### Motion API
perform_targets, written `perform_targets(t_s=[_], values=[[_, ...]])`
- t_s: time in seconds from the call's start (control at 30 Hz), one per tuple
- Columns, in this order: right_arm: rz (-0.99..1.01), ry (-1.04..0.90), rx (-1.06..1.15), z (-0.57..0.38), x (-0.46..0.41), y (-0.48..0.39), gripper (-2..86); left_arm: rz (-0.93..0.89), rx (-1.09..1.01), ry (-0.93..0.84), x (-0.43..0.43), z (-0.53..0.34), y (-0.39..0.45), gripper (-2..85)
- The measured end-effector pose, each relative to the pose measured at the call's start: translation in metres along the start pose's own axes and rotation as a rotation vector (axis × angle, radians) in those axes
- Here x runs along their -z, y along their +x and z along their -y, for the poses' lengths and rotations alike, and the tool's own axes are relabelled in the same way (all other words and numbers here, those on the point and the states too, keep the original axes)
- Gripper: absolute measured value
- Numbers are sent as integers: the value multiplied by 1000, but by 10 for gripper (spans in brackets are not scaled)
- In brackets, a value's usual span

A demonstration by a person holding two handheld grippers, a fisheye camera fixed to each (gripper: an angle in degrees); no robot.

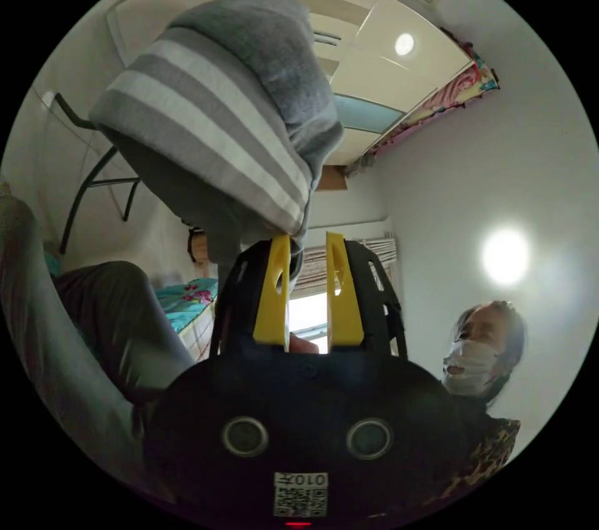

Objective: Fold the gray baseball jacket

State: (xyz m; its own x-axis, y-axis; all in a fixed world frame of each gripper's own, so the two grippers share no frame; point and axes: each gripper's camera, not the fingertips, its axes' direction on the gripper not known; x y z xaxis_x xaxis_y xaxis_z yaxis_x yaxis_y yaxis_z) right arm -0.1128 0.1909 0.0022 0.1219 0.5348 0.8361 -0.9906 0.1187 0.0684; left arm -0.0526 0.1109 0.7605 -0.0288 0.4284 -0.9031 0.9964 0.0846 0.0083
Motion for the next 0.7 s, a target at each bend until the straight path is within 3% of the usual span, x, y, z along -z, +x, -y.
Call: perform_targets(t_s=[0.17, 0.23, 0.33, 0.4, 0.47, 0.7], values=[[100, 95, 1, 6, 36, 14, 41, -34, -44, -25, 7, 9, 3, 41], [115, 61, 37, 9, 42, 13, 37, -102, -145, -95, 13, 14, 17, 35], [96, 13, 86, 10, 49, 11, 55, -72, -210, -92, 36, 9, 23, 38], [84, -18, -6, 15, 50, 26, 189, -10, -201, -64, 47, 1, 18, 44], [102, -19, -56, 20, 52, 37, 213, 13, -179, -42, 53, -6, 9, 54], [237, 102, -51, 47, 63, 47, 169, 48, -116, -14, 39, -3, -8, 88]])
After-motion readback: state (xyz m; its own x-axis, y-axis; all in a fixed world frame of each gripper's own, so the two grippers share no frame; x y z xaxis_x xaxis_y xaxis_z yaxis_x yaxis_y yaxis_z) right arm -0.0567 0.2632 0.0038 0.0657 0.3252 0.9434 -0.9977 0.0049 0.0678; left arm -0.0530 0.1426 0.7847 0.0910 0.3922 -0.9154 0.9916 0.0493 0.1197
